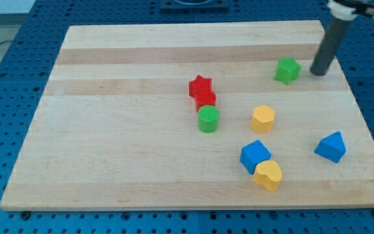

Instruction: Push the green star to the top of the red star

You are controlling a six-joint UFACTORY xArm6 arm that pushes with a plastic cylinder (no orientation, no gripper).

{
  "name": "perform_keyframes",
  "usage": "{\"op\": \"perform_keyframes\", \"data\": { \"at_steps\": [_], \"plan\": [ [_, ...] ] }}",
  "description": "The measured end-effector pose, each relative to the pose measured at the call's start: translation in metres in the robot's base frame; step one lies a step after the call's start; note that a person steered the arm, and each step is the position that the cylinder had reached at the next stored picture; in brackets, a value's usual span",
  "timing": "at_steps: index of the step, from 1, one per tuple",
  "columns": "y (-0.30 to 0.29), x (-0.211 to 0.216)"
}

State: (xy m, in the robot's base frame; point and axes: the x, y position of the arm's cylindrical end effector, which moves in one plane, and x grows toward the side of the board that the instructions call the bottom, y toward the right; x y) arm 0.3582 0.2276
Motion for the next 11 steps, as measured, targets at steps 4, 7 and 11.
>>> {"op": "perform_keyframes", "data": {
  "at_steps": [4,7,11],
  "plan": [
    [-0.078,0.005],
    [-0.092,0.029],
    [-0.179,-0.001]
  ]
}}
